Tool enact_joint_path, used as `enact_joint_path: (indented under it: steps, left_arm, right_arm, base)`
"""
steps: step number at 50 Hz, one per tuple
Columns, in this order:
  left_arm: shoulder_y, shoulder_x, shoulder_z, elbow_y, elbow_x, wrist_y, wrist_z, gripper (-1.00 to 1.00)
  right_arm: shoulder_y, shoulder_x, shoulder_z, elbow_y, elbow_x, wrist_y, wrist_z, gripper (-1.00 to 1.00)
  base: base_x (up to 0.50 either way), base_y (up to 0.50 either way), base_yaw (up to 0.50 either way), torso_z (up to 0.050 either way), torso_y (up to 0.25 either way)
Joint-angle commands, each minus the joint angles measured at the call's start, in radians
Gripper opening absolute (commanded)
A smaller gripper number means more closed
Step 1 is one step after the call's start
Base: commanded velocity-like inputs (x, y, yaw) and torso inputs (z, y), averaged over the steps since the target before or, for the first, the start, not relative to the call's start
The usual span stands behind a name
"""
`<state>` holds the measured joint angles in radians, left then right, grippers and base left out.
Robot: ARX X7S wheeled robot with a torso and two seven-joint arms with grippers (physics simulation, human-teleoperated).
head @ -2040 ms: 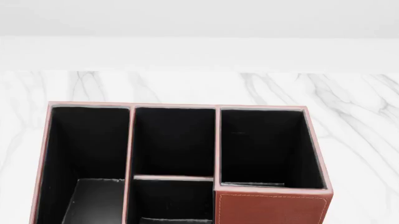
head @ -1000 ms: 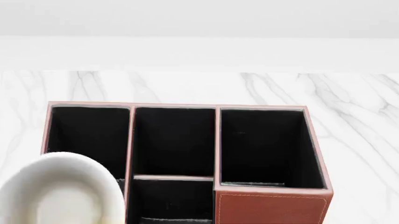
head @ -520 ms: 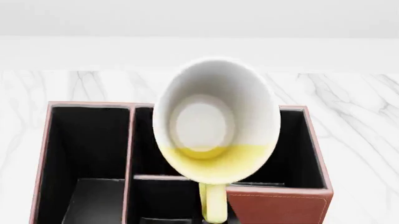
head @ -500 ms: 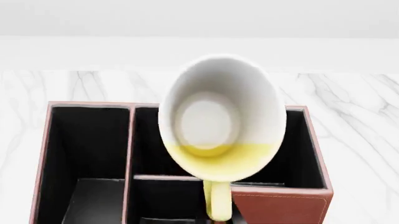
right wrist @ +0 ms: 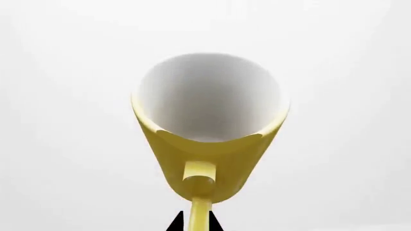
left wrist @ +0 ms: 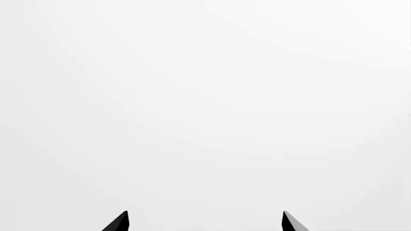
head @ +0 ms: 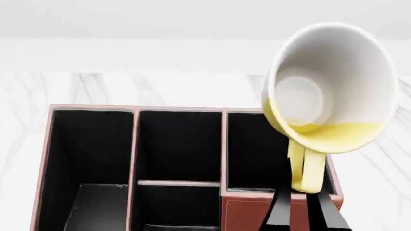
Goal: Pick up the yellow and white mug and place it to the right of the caddy.
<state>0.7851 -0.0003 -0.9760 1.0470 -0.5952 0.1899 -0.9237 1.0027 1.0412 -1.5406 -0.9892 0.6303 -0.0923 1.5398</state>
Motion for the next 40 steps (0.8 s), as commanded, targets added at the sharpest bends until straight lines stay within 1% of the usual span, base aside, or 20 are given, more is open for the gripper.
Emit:
enact_joint_path:
  steps: [1,8,16,21,29,33,40]
  left_arm:
    - [0.0,0.0,0.004,0.0,0.002,-0.001,0.002,1.0]
    - [0.0,0.0,0.009,0.0,0.007,-0.001,0.002,1.0]
    - [0.0,0.0,0.006,0.0,0.006,-0.001,0.002,1.0]
    - [0.0,0.0,0.009,0.0,0.007,-0.002,0.003,1.0]
    - [0.0,0.0,0.01,0.0,0.007,-0.002,0.003,1.0]
    - [0.0,0.0,0.004,0.0,0.001,-0.003,0.003,1.0]
    - [0.0,0.0,0.018,0.0,0.015,-0.002,0.001,1.0]
  right_arm:
    - [-0.017,0.055,0.059,0.043,0.035,-0.058,-0.015,-1.0]
    - [-0.025,0.081,0.086,0.063,0.054,-0.072,-0.005,-1.0]
    - [-0.039,0.135,0.123,0.122,0.101,-0.108,-0.006,-1.0]
    - [-0.06,0.172,0.141,0.18,0.136,-0.185,-0.029,-1.0]
    - [-0.071,0.227,0.159,0.252,0.2,-0.247,-0.071,-1.0]
    - [-0.072,0.272,0.168,0.282,0.237,-0.269,-0.085,-1.0]
    - [-0.066,0.273,0.159,0.347,0.286,-0.224,-0.151,-1.0]
  base:
    - [0.0,0.0,0.0,0.0,0.0]
    - [0.0,0.0,0.0,0.0,0.001]
    - [0.0,0.0,0.0,0.0,0.0]
    - [0.0,0.0,0.0,0.0,0.0]
    - [0.0,0.0,0.0,0.0,0.0]
    - [0.0,0.0,0.0,0.0,0.003]
    - [0.0,0.0,0.0,0.0,0.0]
